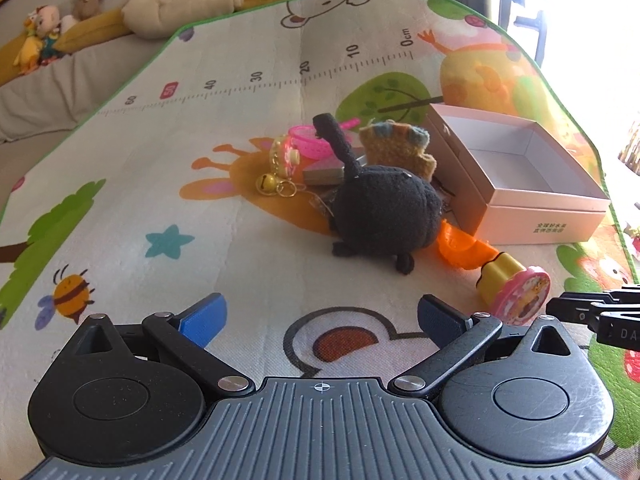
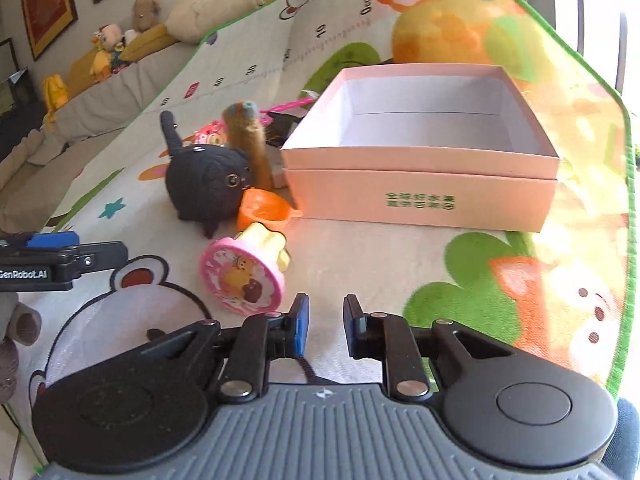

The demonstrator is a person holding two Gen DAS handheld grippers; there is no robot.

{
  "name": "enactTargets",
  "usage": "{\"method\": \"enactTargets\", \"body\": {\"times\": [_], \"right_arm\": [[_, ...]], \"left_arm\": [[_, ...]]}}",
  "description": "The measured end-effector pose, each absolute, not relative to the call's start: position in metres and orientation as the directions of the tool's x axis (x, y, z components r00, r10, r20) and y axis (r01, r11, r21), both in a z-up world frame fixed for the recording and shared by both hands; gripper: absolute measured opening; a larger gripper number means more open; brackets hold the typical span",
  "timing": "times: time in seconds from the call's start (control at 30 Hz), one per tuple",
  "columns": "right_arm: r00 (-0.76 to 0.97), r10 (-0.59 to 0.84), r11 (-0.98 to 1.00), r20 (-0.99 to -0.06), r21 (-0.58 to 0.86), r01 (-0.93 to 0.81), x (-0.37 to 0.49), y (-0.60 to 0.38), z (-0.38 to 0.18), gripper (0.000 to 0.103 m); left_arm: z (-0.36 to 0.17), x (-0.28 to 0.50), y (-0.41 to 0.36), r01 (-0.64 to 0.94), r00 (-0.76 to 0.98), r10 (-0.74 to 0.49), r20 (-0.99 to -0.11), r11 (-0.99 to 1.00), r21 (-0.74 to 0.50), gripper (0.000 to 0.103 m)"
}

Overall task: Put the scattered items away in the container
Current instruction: 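Grasp the pink-lidded yellow toy with the right tool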

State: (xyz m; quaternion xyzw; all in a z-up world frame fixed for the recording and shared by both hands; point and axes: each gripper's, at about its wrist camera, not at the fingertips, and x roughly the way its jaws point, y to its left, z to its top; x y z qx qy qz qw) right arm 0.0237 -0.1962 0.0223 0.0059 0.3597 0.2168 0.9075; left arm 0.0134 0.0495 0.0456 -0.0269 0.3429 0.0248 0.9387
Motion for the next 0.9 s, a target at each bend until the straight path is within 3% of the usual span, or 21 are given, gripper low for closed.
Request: {"method": "enactTargets", "body": {"times": [0.03, 0.13, 0.17, 0.3, 0.4, 0.43, 0.47, 0.73, 0.9], "right_arm": [[0.654, 0.406, 0.900, -0.638, 0.155, -0.407, 0.021, -0.196, 0.023, 0.028], [0.676, 0.443, 0.865, -0.589, 0.081, -0.496, 0.007, -0.181, 0.027, 0.071], [0.688, 0.445, 0.849, -0.573, 0.026, -0.528, 0.003, -0.171, 0.028, 0.076], [0.728, 0.382, 0.824, -0.569, -0.147, -0.547, 0.009, -0.134, 0.023, 0.078], [0.714, 0.334, 0.847, -0.615, -0.136, -0.514, 0.029, -0.128, 0.016, 0.078], [0.709, 0.330, 0.855, -0.623, -0.121, -0.505, 0.032, -0.131, 0.015, 0.072], [0.699, 0.339, 0.858, -0.630, -0.098, -0.504, 0.033, -0.136, 0.014, 0.056], [0.674, 0.339, 0.861, -0.656, -0.071, -0.503, 0.003, -0.199, 0.038, 0.055], [0.681, 0.306, 0.895, -0.665, -0.043, -0.445, -0.003, -0.220, 0.032, 0.055]], "left_arm": [[0.045, 0.014, 0.048, -0.064, 0.763, 0.028, -0.646, 0.997, -0.032, 0.103], [0.043, 0.013, 0.049, -0.083, 0.770, 0.046, -0.637, 0.996, -0.028, 0.103], [0.043, 0.013, 0.051, -0.096, 0.776, 0.056, -0.629, 0.995, -0.029, 0.103], [0.039, 0.010, 0.062, -0.132, 0.780, 0.063, -0.623, 0.989, -0.065, 0.103], [0.038, 0.006, 0.064, -0.109, 0.781, 0.044, -0.622, 0.992, -0.067, 0.103], [0.038, 0.004, 0.063, -0.094, 0.786, 0.035, -0.617, 0.993, -0.065, 0.103], [0.038, 0.002, 0.062, -0.077, 0.792, 0.023, -0.611, 0.995, -0.063, 0.103], [0.036, 0.005, 0.030, 0.138, 0.805, -0.176, -0.567, 0.984, -0.110, 0.103], [0.031, 0.028, -0.022, 0.290, 0.808, -0.242, -0.538, 0.957, 0.006, 0.103]]}}
